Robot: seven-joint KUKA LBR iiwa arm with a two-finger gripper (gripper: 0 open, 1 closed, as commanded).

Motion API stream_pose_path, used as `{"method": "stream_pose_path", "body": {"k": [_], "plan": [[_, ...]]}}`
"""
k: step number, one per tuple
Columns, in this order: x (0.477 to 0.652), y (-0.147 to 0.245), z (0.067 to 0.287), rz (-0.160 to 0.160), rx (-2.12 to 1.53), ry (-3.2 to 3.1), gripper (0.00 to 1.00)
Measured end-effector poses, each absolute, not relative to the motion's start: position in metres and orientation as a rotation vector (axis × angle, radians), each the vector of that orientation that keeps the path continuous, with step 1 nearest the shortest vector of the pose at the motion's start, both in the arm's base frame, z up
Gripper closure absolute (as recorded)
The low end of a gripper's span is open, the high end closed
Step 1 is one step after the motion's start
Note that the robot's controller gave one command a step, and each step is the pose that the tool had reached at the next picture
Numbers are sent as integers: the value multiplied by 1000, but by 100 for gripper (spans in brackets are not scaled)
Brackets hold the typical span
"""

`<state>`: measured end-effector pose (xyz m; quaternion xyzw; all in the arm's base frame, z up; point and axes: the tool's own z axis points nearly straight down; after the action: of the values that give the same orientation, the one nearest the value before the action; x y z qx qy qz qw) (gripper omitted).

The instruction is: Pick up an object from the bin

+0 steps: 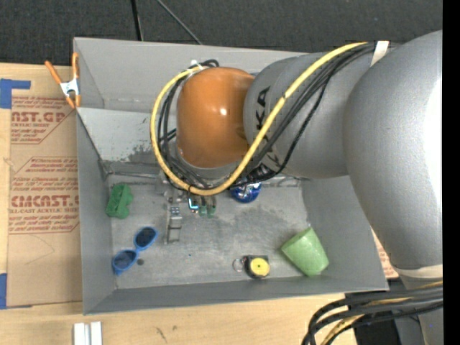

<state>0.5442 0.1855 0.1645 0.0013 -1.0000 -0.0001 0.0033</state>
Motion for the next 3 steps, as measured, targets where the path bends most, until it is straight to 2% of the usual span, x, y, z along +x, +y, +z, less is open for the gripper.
{"method": "stream_pose_path", "body": {"k": [1, 2, 3], "plan": [[489, 231, 66, 0, 238, -3129, 0], [488, 226, 100, -2, -146, -3139, 0], [493, 239, 104, -1, 97, -3141, 0]]}}
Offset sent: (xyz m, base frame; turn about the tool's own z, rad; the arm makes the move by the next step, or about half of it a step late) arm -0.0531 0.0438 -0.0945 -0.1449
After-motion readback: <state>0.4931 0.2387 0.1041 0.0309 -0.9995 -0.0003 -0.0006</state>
